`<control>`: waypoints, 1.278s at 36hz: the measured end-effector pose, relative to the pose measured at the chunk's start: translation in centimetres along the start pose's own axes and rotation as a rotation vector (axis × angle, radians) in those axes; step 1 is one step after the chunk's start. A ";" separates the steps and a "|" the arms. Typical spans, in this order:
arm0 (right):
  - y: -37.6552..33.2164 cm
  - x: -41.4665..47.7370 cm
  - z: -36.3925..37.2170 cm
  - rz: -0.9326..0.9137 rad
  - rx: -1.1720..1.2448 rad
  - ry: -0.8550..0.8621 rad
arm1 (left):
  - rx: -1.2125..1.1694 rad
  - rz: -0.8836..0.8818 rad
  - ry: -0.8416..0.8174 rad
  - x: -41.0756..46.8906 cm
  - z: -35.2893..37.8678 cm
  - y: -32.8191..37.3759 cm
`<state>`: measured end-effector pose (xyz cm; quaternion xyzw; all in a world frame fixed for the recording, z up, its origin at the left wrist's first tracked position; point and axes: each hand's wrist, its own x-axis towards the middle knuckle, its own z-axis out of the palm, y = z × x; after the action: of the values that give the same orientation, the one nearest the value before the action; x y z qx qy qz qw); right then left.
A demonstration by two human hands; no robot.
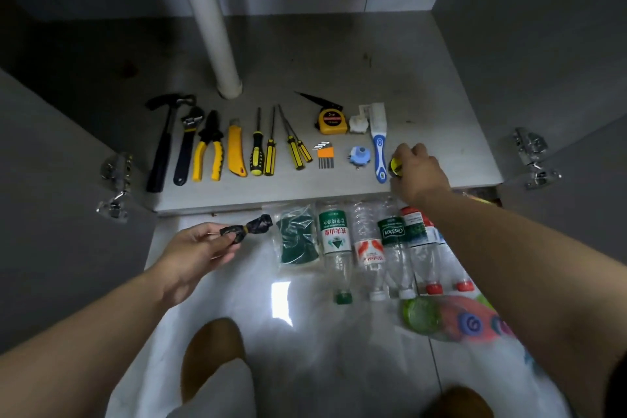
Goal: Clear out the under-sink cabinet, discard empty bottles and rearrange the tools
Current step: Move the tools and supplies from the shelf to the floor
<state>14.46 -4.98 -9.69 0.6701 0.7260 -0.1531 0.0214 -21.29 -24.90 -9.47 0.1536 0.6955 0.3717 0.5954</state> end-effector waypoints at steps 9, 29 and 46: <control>-4.9 -5.3 1.3 -0.045 0.244 0.222 | -0.046 -0.042 0.127 1.6 -0.9 -2.8; -22.6 -14.3 15.6 -0.186 0.347 -0.426 | -0.239 -0.106 0.408 6.8 -4.1 -7.5; -21.5 -15.9 14.8 -0.372 0.428 -0.500 | 0.166 0.060 0.328 7.0 -1.9 -7.6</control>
<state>-7.55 -25.21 -15.90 0.4580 0.7593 -0.4614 0.0294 -23.00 -26.06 -19.74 0.1601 0.8066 0.3508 0.4479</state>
